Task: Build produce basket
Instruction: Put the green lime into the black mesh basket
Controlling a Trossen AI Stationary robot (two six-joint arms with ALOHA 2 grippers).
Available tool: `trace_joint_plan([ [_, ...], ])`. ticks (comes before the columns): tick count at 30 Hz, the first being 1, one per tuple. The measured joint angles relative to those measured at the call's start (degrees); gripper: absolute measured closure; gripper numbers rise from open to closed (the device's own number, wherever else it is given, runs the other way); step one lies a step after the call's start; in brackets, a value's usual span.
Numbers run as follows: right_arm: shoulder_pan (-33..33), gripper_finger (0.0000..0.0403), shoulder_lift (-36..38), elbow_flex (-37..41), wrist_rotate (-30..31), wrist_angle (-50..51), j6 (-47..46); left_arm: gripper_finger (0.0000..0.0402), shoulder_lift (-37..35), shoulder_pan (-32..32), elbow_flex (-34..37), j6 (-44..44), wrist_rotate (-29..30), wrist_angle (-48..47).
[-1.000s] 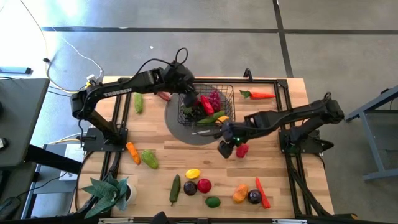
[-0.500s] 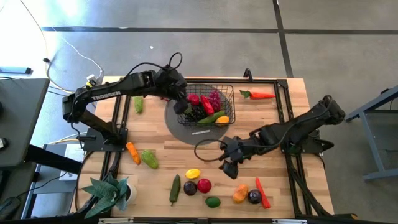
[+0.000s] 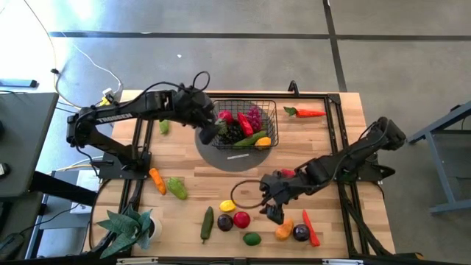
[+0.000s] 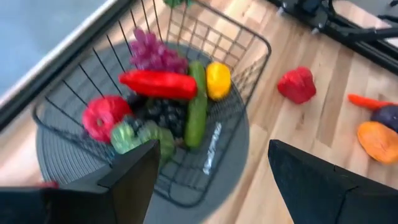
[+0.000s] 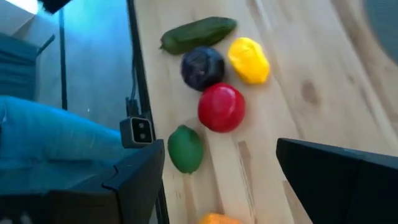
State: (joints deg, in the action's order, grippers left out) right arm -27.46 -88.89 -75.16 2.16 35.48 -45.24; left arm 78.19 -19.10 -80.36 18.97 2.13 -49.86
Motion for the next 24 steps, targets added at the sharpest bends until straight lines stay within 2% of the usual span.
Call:
trace_joint_plan([
  [13,-4.5,0.0109,-9.6,0.0,-2.4,-9.5,10.6,0.0112,-0.1,4.0,0.0,2.5,0.2,-5.5],
  [24,-7.1,0.0109,-17.5,0.0,-2.4,-14.5,8.7,0.0112,-0.1,3.9,0.0,2.1,0.2,-6.7],
])
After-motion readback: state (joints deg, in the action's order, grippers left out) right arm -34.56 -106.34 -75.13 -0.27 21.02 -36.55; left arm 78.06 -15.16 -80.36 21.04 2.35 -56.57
